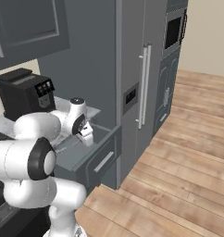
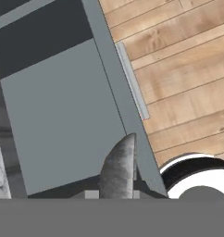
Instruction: Organize the utensils by type. Pick up the wooden spoons from the counter and place them in the open cabinet. Then pick up the metallic utensils from the counter and place them in the open drawer.
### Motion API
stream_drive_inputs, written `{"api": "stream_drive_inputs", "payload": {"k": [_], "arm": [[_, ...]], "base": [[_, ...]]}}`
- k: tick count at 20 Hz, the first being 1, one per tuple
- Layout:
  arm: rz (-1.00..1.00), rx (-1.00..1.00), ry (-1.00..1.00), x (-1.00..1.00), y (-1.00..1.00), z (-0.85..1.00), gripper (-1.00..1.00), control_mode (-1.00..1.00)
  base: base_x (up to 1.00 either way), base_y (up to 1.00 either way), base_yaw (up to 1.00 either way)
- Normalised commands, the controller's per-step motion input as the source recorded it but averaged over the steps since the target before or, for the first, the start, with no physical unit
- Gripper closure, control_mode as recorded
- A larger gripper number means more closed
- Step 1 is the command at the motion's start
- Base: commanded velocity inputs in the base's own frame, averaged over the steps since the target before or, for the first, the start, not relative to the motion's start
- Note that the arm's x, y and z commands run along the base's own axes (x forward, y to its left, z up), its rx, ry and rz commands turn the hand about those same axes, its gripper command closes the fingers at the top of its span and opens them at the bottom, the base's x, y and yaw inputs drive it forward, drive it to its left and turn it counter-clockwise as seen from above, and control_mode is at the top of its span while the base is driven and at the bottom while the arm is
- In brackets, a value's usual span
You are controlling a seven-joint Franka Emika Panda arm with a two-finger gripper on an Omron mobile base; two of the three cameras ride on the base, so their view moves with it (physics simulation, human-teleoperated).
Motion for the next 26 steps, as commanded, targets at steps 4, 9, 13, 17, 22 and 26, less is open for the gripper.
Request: {"api": "stream_drive_inputs", "payload": {"k": [4, 9, 13, 17, 22, 26], "arm": [[-0.08, 0.02, -0.01, 0.23, 0.0, -0.4, 1.0, -1.0], [-0.09, 0.03, -0.01, 0.21, 0.0, -0.38, 1.0, -1.0], [-0.08, 0.01, -0.03, 0.27, 0.0, -0.37, 1.0, -1.0], [-0.05, 0.0, -0.01, 0.24, 0.0, -0.35, 1.0, -1.0], [-0.04, 0.0, -0.01, 0.24, 0.0, -0.38, 1.0, -1.0], [-0.01, 0.0, -0.03, 0.22, 0.0, -0.34, 1.0, -1.0]], "base": [[0.0, 0.0, 0.0], [0.0, 0.0, 0.0], [0.0, 0.0, 0.0], [0.0, 0.0, 0.0], [0.0, 0.0, 0.0], [0.0, 0.0, 0.0]]}}
